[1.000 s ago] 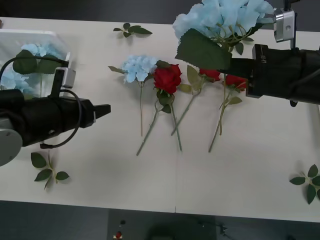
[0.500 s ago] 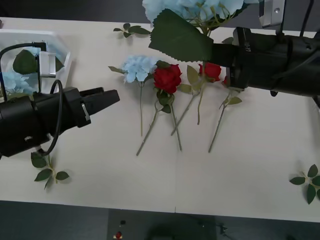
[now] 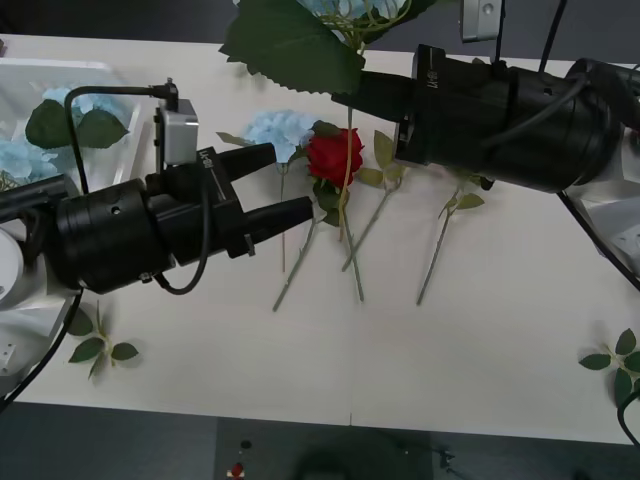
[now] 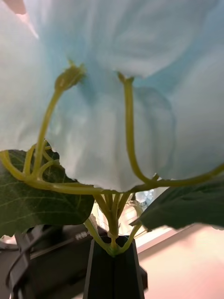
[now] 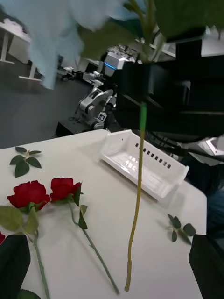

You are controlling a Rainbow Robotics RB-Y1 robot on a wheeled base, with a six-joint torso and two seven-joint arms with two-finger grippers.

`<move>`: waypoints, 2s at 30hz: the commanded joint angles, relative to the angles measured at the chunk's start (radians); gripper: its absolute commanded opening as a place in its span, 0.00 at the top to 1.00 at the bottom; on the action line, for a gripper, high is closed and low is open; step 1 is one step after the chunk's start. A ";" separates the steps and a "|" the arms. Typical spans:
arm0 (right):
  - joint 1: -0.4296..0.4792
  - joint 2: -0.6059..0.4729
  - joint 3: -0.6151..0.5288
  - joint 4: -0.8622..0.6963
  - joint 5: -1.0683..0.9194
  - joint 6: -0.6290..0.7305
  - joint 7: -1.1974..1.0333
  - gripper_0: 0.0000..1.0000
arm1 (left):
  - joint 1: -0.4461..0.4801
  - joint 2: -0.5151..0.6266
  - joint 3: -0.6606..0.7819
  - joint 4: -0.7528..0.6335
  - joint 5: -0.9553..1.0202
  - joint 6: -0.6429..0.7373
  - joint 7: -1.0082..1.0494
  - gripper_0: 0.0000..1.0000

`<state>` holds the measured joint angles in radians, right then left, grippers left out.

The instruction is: Put the red flowers into the right box and the blue flowers into the left box

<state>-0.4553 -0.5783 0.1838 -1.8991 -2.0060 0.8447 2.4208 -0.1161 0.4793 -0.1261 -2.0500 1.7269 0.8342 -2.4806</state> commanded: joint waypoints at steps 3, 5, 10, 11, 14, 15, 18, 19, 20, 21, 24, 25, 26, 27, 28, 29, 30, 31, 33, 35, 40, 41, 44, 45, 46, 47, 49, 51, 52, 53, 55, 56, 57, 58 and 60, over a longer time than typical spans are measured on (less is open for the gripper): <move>-0.037 0.011 0.009 -0.037 -0.007 -0.021 -0.025 1.00 | -0.054 0.002 -0.060 0.044 0.008 -0.003 -0.165 0.00; -0.037 0.014 0.013 -0.037 -0.007 -0.022 -0.031 1.00 | -0.076 -0.004 -0.084 0.062 0.008 -0.003 -0.192 0.00; -0.039 0.017 0.019 -0.037 0.000 -0.022 -0.042 1.00 | -0.135 -0.044 -0.122 0.122 -0.001 -0.003 -0.211 0.00; -0.039 0.017 0.019 -0.035 0.001 -0.022 -0.043 1.00 | -0.145 -0.054 -0.126 0.129 -0.009 -0.003 -0.222 0.00; -0.042 0.017 0.019 -0.035 0.001 -0.022 -0.049 1.00 | -0.174 -0.093 -0.129 0.162 -0.036 -0.003 -0.225 0.00; -0.042 0.017 0.019 -0.037 0.001 -0.022 -0.052 1.00 | -0.181 -0.103 -0.130 0.169 -0.041 -0.003 -0.225 0.00; -0.042 0.015 0.017 -0.037 0.001 -0.024 -0.055 1.00 | -0.204 -0.131 -0.136 0.194 -0.070 -0.003 -0.225 0.57; -0.042 0.015 0.017 -0.035 0.001 -0.022 -0.055 1.00 | -0.206 -0.133 -0.136 0.198 -0.075 -0.003 -0.225 0.72; -0.042 0.017 0.017 -0.035 0.001 -0.024 -0.057 1.00 | -0.209 -0.139 -0.136 0.203 -0.086 -0.003 -0.225 0.99; -0.042 0.017 0.017 -0.037 0.001 -0.024 -0.057 1.00 | -0.209 -0.140 -0.136 0.205 -0.090 -0.004 -0.225 1.00; -0.042 0.017 0.017 -0.037 0.001 -0.022 -0.058 1.00 | -0.209 -0.134 -0.136 0.211 -0.090 -0.006 -0.225 1.00; -0.042 0.017 0.017 -0.035 0.001 -0.022 -0.060 1.00 | -0.209 -0.131 -0.135 0.211 -0.090 -0.006 -0.225 1.00; -0.042 0.017 0.017 -0.037 0.001 -0.022 -0.058 1.00 | -0.209 -0.128 -0.135 0.211 -0.092 -0.006 -0.225 1.00; -0.042 0.017 0.017 -0.035 0.001 -0.022 -0.058 1.00 | -0.209 -0.120 -0.136 0.211 -0.090 -0.007 -0.225 1.00; -0.042 0.017 0.017 -0.037 0.001 -0.022 -0.058 1.00 | -0.208 -0.116 -0.136 0.211 -0.087 -0.007 -0.225 1.00; -0.042 0.017 0.019 -0.037 0.001 -0.022 -0.060 1.00 | -0.206 -0.110 -0.135 0.211 -0.083 -0.007 -0.225 1.00; -0.042 0.017 0.019 -0.035 0.001 -0.022 -0.060 1.00 | -0.203 -0.106 -0.136 0.211 -0.079 -0.007 -0.225 1.00; -0.040 0.017 0.019 -0.037 0.003 -0.022 -0.058 1.00 | -0.201 -0.103 -0.135 0.211 -0.078 -0.009 -0.225 1.00; -0.042 0.018 0.019 -0.035 0.003 -0.022 -0.058 1.00 | -0.195 -0.093 -0.135 0.211 -0.063 -0.012 -0.225 1.00; -0.042 0.018 0.017 -0.037 0.003 -0.022 -0.062 1.00 | -0.191 -0.085 -0.130 0.211 -0.050 -0.013 -0.225 1.00; -0.040 0.018 0.017 -0.035 0.015 -0.022 -0.071 0.38 | -0.165 -0.050 -0.107 0.211 -0.001 -0.012 -0.225 1.00; -0.040 0.018 0.017 -0.037 0.016 -0.022 -0.074 0.13 | -0.154 -0.041 -0.098 0.209 0.026 -0.012 -0.225 1.00; -0.040 0.018 0.017 -0.037 0.019 -0.022 -0.080 0.00 | -0.125 -0.016 -0.067 0.205 0.088 -0.006 -0.225 1.00; -0.040 0.018 0.017 -0.035 0.019 -0.022 -0.082 0.00 | -0.109 -0.010 -0.049 0.202 0.103 0.000 -0.225 1.00; -0.040 0.018 0.017 -0.035 0.019 -0.022 -0.082 0.00 | -0.102 -0.008 -0.037 0.200 0.111 0.008 -0.225 1.00; -0.040 0.018 0.017 -0.035 0.019 -0.022 -0.083 0.00 | -0.088 -0.004 -0.012 0.198 0.128 0.026 -0.225 1.00; -0.040 0.018 0.017 -0.035 0.019 -0.022 -0.086 0.00 | -0.059 -0.001 0.037 0.200 0.151 0.051 -0.225 1.00; -0.040 0.017 0.017 -0.037 0.019 -0.022 -0.089 0.00 | -0.020 0.004 0.115 0.200 0.175 0.068 -0.225 1.00; -0.040 0.018 0.017 -0.035 0.019 -0.022 -0.089 0.00 | -0.013 0.005 0.134 0.200 0.180 0.071 -0.225 1.00; -0.040 0.017 0.017 -0.035 0.019 -0.022 -0.091 0.00 | 0.003 0.016 0.169 0.200 0.183 0.080 -0.225 1.00; -0.040 0.012 0.017 -0.037 0.026 -0.022 -0.094 0.00 | 0.026 0.038 0.223 0.200 0.183 0.082 -0.225 1.00; -0.040 0.008 0.016 -0.037 0.030 -0.022 -0.100 0.00 | 0.039 0.058 0.253 0.202 0.181 0.082 -0.225 1.00; -0.040 0.000 0.014 -0.035 0.036 -0.022 -0.106 0.00 | 0.050 0.084 0.281 0.208 0.180 0.082 -0.225 1.00; -0.040 -0.005 0.014 -0.034 0.041 -0.022 -0.115 0.00 | 0.056 0.094 0.295 0.214 0.180 0.082 -0.225 1.00; -0.042 -0.034 0.011 -0.034 0.061 -0.022 -0.181 0.00 | 0.072 0.144 0.350 0.248 0.163 0.083 -0.216 1.00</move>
<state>-0.4597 -0.5795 0.2046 -1.8991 -1.9627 0.8265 2.3392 -0.0536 0.5407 0.1860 -1.8233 1.8992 0.9139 -2.6422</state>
